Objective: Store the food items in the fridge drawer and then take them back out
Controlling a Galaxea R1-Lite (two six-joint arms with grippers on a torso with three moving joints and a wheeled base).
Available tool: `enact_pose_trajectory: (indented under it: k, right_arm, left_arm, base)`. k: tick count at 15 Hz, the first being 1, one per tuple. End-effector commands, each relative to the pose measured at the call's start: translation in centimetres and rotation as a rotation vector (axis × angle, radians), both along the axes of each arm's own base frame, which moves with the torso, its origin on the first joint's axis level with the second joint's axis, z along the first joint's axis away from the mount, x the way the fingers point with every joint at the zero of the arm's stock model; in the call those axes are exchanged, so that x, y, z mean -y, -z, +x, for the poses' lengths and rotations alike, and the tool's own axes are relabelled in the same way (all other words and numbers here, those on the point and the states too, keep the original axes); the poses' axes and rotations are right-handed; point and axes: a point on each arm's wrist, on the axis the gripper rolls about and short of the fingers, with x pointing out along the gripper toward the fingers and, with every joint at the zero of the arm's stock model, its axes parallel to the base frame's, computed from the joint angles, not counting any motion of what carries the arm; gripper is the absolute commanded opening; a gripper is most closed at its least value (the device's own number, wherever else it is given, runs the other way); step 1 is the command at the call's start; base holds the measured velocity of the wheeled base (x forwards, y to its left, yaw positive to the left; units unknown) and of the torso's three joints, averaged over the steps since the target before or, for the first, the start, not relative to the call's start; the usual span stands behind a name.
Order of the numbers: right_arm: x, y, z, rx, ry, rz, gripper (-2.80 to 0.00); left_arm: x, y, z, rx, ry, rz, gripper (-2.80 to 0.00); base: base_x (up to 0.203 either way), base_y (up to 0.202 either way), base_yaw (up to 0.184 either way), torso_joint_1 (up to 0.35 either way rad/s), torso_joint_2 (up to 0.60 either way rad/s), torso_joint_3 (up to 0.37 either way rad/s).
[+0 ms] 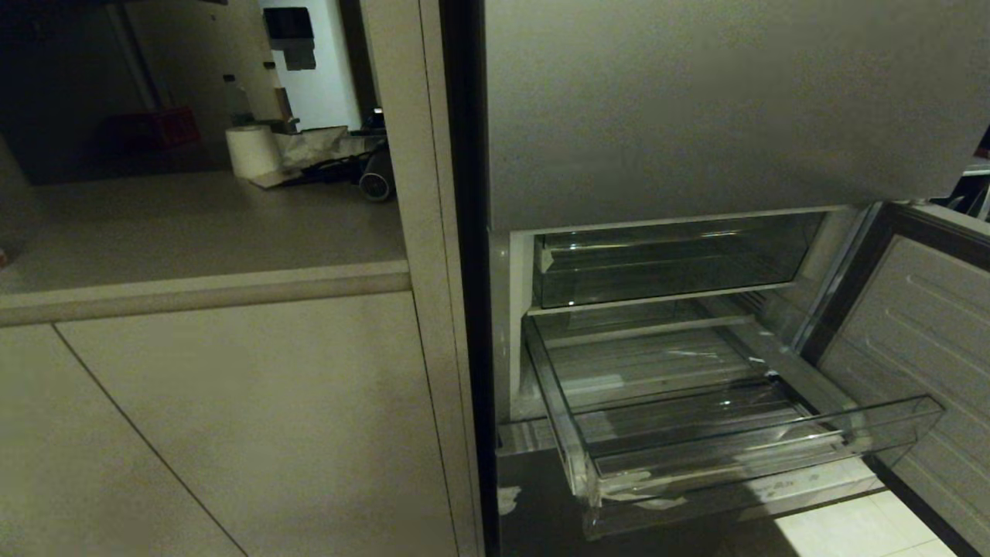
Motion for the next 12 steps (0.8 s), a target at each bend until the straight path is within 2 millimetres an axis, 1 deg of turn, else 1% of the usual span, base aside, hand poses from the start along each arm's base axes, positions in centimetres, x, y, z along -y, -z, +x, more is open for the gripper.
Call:
enact_pose_trajectory:
  k: [1,4,6,9,12]
  right_arm:
    - [1.6,-0.9,-0.5,0.010,0.147,0.001,-2.80]
    - [2.6,-1.4,-1.9,0.033,0.241,0.012,-2.80]
    - [3.8,-1.3,-3.1,0.042,0.322,0.048,-2.80]
    - [7.0,-1.1,-6.0,0.077,0.422,0.135,-2.80]
    - [9.8,-0.7,-9.9,0.163,0.546,0.208,-2.80]
  left_arm:
    - [0.0,0.0,0.0,-0.001,0.000,0.000,-2.80]
    - [0.0,0.0,0.0,-0.002,0.000,0.000,-2.80]
    - [0.0,0.0,0.0,-0.002,0.000,0.000,-2.80]
    - [0.0,0.0,0.0,-0.002,0.000,0.000,-2.80]
    - [0.0,0.0,0.0,-0.002,0.000,0.000,-2.80]
  base:
    - [0.000,0.000,0.000,0.000,0.00,0.000]
    - [0.000,0.000,0.000,0.000,0.00,0.000]
    - [0.000,0.000,0.000,0.000,0.00,0.000]
    - [0.000,0.000,0.000,0.000,0.00,0.000]
    - [0.000,0.000,0.000,0.000,0.00,0.000]
